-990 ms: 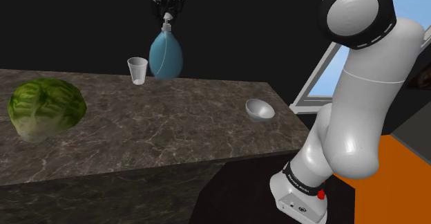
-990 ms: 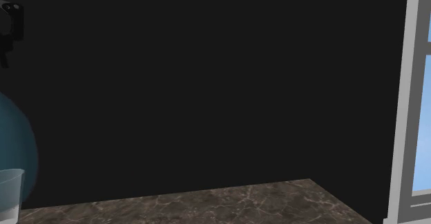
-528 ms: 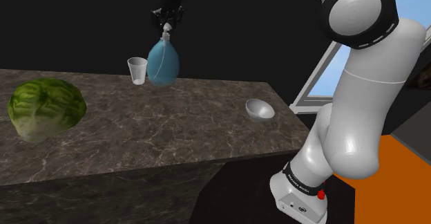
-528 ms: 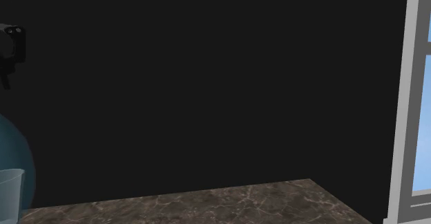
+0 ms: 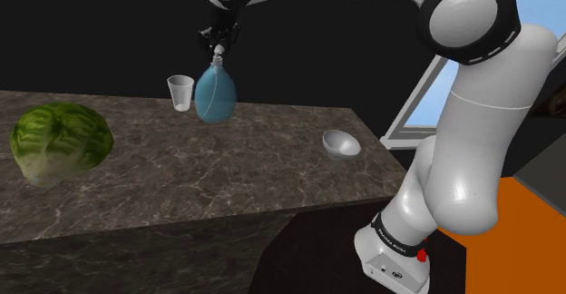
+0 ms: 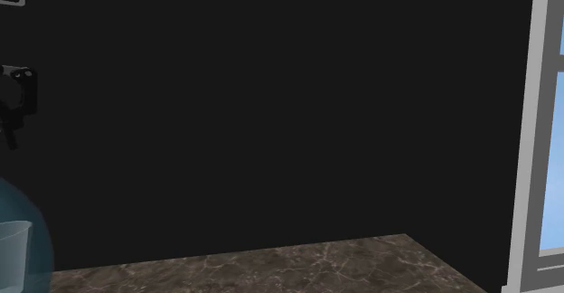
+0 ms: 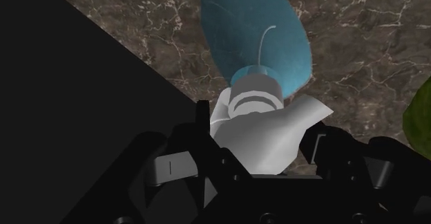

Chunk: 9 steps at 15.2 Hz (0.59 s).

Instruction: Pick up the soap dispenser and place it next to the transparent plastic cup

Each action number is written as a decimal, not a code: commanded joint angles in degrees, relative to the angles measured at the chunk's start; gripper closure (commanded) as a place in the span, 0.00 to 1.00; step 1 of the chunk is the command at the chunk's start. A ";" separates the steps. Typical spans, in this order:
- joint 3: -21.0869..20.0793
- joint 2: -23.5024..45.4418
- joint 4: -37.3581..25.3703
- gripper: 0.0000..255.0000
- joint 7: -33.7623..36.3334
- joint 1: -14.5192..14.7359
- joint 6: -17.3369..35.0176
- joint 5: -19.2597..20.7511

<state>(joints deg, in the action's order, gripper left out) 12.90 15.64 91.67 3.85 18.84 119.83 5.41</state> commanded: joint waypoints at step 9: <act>-0.05 1.36 5.97 1.00 0.92 0.04 7.32 0.19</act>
<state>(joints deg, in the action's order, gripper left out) 12.85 16.94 96.91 4.61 18.84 126.29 5.54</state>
